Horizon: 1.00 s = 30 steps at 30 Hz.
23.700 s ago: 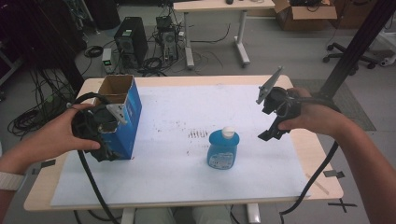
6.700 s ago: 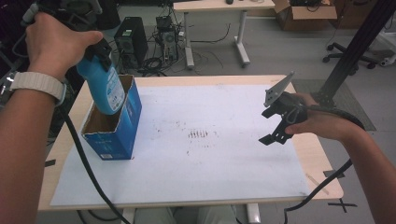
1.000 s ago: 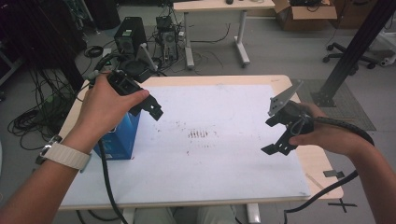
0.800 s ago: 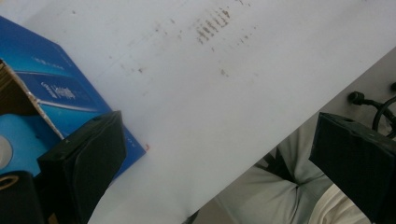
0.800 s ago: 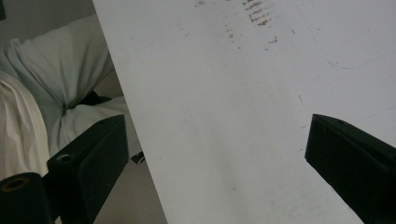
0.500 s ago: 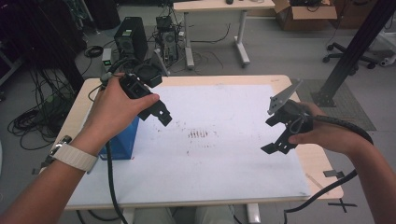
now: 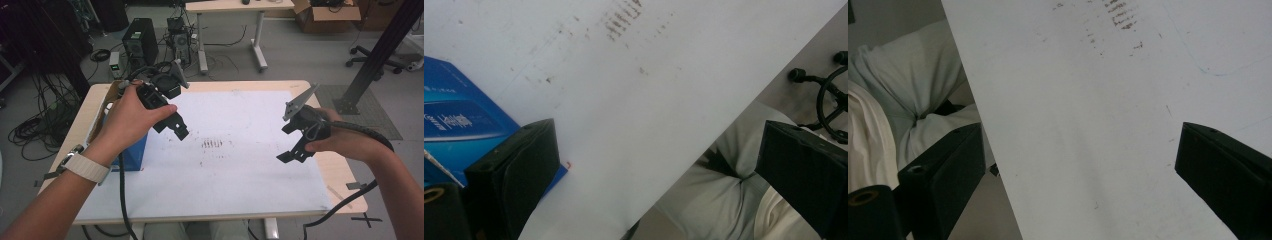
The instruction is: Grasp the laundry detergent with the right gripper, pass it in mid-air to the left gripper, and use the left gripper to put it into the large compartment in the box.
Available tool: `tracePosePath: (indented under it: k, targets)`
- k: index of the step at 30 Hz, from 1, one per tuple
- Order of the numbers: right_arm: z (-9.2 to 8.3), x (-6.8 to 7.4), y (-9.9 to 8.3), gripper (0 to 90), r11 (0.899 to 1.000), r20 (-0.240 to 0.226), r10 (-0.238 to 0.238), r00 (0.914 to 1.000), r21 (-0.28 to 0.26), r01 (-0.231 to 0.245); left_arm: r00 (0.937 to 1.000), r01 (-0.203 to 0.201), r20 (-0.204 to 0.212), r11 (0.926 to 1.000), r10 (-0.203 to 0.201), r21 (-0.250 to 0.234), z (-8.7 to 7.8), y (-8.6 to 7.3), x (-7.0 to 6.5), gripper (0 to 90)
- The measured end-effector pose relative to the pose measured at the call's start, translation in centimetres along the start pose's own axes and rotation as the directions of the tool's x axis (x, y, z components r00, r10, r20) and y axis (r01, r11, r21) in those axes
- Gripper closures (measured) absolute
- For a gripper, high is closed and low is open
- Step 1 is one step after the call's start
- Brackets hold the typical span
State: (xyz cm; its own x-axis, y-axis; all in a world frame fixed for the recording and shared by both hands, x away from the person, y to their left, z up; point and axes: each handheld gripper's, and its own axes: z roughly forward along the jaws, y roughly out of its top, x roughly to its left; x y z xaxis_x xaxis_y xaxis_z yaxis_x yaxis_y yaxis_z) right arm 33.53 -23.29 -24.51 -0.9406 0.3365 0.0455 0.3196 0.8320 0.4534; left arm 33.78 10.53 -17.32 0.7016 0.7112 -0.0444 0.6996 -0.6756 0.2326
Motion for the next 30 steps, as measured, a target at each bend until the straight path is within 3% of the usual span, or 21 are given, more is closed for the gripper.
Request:
tracePosePath:
  k: [12,30]
  targets:
    - [0.12,-0.08,0.16,5.9,1.0,-0.005,-0.005,1.0,0.0,0.005,0.9995,-0.022,0.022,0.9997,0.022,0.01,0.81,0.32,-0.13,4.2]
    - [0.43,-0.33,0.25,6.0,1.0,-0.013,-0.003,0.9999,0.005,0.003,0.9993,-0.031,0.022,0.9994,0.031,0.016,1.01,0.5,-0.01,4.3]
